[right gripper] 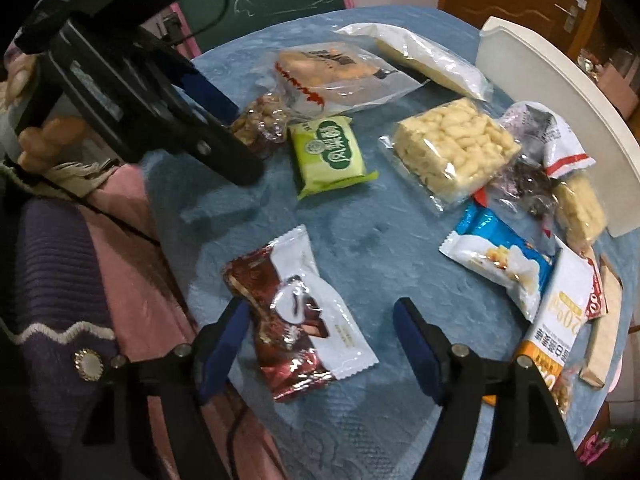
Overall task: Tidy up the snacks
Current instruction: 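Grasp the small nut bag with the left tool while the right grasps the chocolate wrapper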
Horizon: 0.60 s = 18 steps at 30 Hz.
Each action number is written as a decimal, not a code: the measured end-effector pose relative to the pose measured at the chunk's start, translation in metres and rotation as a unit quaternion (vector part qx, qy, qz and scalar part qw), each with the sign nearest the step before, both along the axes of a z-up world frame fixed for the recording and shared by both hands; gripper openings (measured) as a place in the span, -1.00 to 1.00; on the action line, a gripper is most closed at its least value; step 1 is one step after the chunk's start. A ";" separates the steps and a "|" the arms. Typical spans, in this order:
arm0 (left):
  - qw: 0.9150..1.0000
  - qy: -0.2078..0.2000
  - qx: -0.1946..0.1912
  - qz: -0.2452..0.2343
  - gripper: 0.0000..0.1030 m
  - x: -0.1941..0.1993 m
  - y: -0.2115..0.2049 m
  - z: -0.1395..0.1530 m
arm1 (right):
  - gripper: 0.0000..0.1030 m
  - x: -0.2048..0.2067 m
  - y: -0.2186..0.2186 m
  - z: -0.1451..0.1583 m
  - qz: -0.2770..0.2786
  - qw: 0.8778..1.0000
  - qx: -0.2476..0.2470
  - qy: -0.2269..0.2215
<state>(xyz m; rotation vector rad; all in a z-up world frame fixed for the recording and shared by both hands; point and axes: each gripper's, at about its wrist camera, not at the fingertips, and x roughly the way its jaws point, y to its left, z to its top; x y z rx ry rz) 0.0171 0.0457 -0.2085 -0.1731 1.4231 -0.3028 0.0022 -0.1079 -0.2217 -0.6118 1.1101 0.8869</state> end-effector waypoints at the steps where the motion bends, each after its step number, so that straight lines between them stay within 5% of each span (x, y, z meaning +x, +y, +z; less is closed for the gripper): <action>1: 1.000 0.001 0.004 0.000 0.77 0.001 -0.003 -0.002 | 0.46 0.000 0.001 0.000 0.003 1.000 0.001 0.001; 8: 0.999 -0.011 0.032 0.003 0.50 0.007 -0.014 -0.007 | 0.44 -0.002 0.019 -0.015 0.018 1.000 -0.009 -0.008; 11: 0.998 -0.025 0.056 0.003 0.13 0.013 -0.019 -0.007 | 0.02 -0.006 0.019 -0.011 0.007 1.000 -0.006 -0.009; 13: 0.998 -0.032 0.057 -0.001 -0.03 0.014 -0.019 -0.005 | -0.06 -0.005 0.018 -0.008 -0.007 1.000 -0.008 -0.008; 18: 0.997 -0.040 0.071 -0.013 -0.07 0.013 -0.022 -0.002 | -0.08 0.001 0.011 -0.006 -0.055 0.998 -0.011 -0.013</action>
